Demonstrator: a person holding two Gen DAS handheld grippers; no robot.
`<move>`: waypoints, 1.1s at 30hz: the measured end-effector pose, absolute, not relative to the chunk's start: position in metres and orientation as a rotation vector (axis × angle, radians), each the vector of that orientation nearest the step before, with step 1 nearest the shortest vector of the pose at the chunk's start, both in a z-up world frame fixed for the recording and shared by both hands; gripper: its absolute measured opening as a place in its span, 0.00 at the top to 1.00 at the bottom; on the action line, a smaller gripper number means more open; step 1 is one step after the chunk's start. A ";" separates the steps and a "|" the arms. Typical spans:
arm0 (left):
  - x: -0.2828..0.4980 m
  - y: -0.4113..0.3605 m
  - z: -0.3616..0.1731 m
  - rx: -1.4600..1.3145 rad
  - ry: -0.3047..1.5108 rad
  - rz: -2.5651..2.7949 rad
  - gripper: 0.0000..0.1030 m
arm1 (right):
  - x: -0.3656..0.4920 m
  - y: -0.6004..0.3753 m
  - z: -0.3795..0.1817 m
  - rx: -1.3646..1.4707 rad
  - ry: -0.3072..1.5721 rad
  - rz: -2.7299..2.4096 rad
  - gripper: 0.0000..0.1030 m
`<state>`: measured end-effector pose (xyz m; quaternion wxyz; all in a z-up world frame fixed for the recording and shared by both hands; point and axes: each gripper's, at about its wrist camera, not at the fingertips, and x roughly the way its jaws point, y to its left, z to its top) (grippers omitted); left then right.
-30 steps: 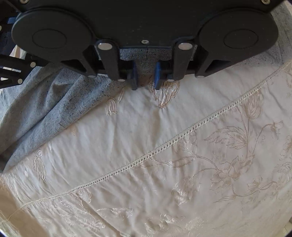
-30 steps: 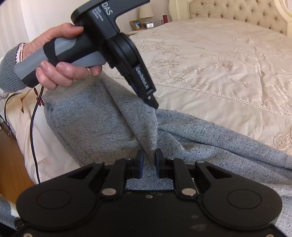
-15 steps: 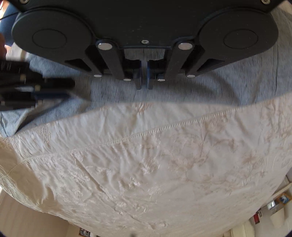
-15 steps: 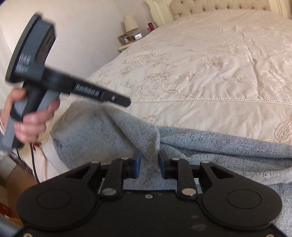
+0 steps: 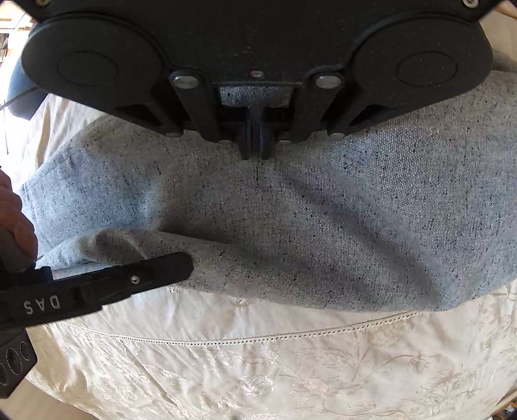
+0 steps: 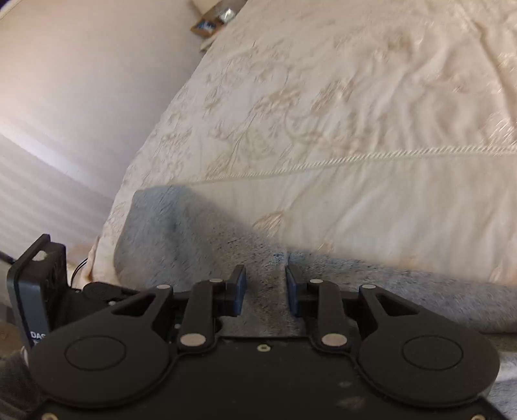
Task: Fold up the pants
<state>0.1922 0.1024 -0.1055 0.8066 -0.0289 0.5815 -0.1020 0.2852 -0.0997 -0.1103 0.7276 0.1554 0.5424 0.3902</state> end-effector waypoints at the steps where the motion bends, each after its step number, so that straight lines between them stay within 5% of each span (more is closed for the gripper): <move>1: 0.191 0.101 -0.107 -0.055 1.240 -0.215 0.90 | 0.286 -0.095 -0.113 0.337 1.205 0.868 0.69; 10: 0.188 0.096 -0.106 -0.033 1.233 -0.214 0.90 | 0.312 -0.071 -0.133 0.634 1.191 0.829 0.68; 18: 0.184 0.095 -0.106 -0.019 1.213 -0.213 0.90 | 0.300 -0.091 -0.083 0.771 0.746 0.865 0.69; 27: 0.178 0.098 -0.108 -0.045 1.199 -0.211 0.90 | 0.299 -0.062 -0.087 0.269 0.997 0.792 0.69; 33: 0.179 0.100 -0.107 -0.062 1.205 -0.210 0.90 | 0.239 -0.042 -0.103 0.009 0.997 0.952 0.69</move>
